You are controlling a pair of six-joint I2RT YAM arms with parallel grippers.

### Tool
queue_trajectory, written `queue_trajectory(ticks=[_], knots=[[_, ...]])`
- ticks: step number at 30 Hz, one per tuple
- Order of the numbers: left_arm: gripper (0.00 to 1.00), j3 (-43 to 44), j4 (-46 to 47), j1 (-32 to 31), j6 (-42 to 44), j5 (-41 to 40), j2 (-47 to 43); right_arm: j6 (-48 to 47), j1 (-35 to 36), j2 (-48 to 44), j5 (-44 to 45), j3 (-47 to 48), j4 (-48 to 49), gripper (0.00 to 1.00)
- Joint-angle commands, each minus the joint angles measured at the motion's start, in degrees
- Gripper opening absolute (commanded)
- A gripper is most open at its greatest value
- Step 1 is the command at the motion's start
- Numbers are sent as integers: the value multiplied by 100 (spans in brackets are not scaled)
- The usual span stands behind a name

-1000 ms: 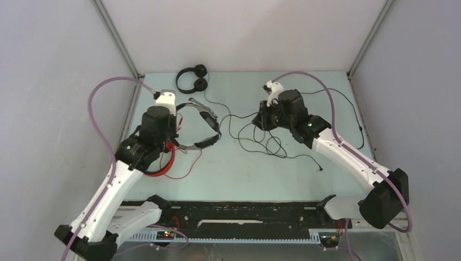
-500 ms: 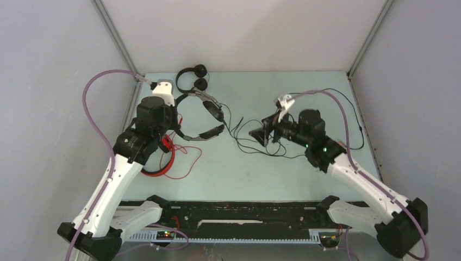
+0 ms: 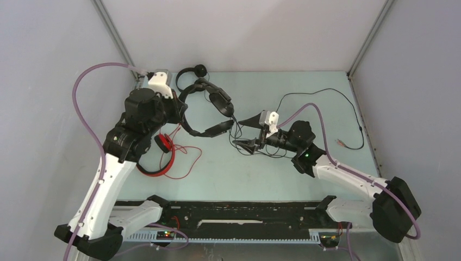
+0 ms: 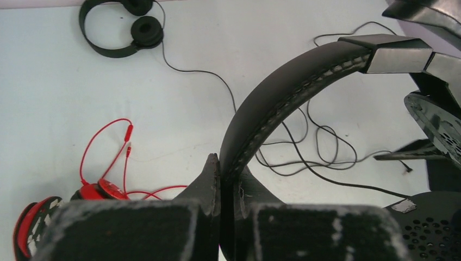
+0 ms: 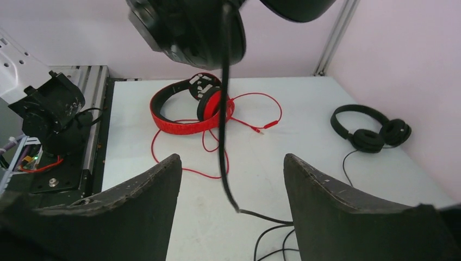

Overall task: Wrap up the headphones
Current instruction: Wrap the headphones cable around the headphones.

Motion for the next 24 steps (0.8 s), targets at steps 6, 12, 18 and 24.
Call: queue_trajectory(ticks=[6,12,18,24], knots=[[0,401,336,39,-686,997,-206,56,155,553,-238,-161,1607,60],[0,558,600,39,-1058,1510,-102,594,247,1125,-268,-514,2993,54],[0,669,759,39,-1165,1587,-68,1136,260,1653,-76,-920,4392,50],[0,660,843,39,-1298,1925,-67,1126,218,1992,175,-948,4756,23]])
